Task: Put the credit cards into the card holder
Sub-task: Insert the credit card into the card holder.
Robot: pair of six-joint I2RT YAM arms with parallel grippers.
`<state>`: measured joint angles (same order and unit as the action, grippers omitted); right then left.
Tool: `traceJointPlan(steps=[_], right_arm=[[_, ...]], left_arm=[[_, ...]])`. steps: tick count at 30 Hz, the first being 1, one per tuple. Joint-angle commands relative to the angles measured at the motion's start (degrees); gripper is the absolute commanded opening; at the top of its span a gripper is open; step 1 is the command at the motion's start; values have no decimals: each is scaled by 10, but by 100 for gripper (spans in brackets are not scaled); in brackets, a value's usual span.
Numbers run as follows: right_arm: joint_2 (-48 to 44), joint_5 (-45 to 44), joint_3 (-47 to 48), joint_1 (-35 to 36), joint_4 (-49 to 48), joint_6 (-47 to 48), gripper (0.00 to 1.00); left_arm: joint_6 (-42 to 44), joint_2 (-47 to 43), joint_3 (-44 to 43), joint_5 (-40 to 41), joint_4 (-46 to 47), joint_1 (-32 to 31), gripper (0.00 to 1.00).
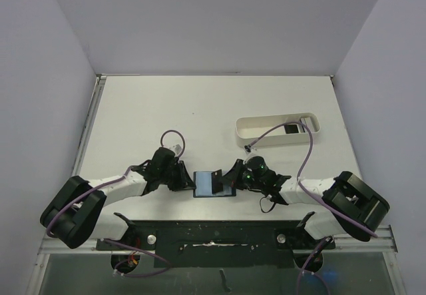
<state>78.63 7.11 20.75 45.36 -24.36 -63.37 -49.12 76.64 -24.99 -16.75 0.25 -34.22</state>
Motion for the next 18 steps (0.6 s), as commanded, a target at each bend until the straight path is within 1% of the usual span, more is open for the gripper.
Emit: traceJointPlan(steps=[1, 7, 18], right_arm=[[-9, 16, -3, 0, -37, -1, 0], [-13, 7, -7, 0, -30, -3, 0], [38, 11, -9, -10, -76, -1, 0]], left_arm=[[1, 7, 3, 1, 17, -5, 15], [1, 7, 2, 4, 15, -5, 14], [-8, 5, 9, -2, 24, -6, 14]])
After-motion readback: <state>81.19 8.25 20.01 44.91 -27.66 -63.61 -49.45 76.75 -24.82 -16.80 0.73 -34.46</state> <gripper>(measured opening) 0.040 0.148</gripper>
